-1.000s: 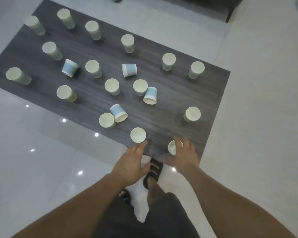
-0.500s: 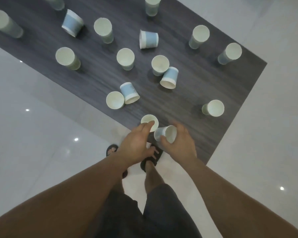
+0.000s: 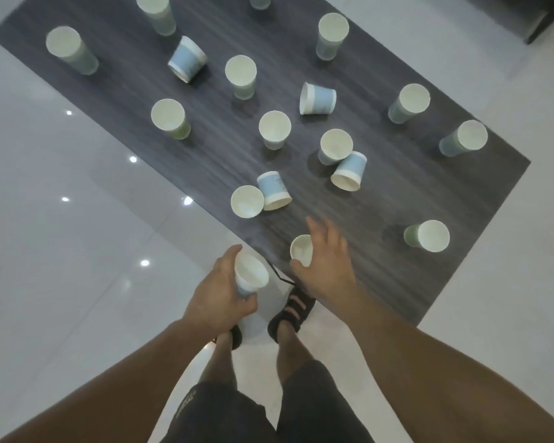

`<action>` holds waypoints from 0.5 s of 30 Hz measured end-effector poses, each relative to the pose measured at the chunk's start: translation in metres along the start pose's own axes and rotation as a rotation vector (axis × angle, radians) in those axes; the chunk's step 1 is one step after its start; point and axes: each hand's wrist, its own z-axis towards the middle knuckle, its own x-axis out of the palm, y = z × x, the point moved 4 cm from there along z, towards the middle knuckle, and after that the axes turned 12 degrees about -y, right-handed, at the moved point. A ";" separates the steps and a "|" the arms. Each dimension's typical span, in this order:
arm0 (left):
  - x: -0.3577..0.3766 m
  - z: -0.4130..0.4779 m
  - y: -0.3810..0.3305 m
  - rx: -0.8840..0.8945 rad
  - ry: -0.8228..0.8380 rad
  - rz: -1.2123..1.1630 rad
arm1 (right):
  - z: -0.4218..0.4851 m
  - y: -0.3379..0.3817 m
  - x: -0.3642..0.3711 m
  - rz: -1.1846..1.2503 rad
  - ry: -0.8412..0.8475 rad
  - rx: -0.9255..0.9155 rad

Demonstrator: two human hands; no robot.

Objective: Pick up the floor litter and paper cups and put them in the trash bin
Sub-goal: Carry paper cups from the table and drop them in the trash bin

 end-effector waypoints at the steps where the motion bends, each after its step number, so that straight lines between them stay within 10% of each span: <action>1: -0.002 -0.001 0.007 -0.033 -0.009 -0.006 | 0.003 0.000 0.011 -0.069 0.057 -0.042; 15: -0.052 -0.007 -0.045 0.130 -0.159 -0.031 | -0.023 0.022 -0.046 0.028 0.027 0.043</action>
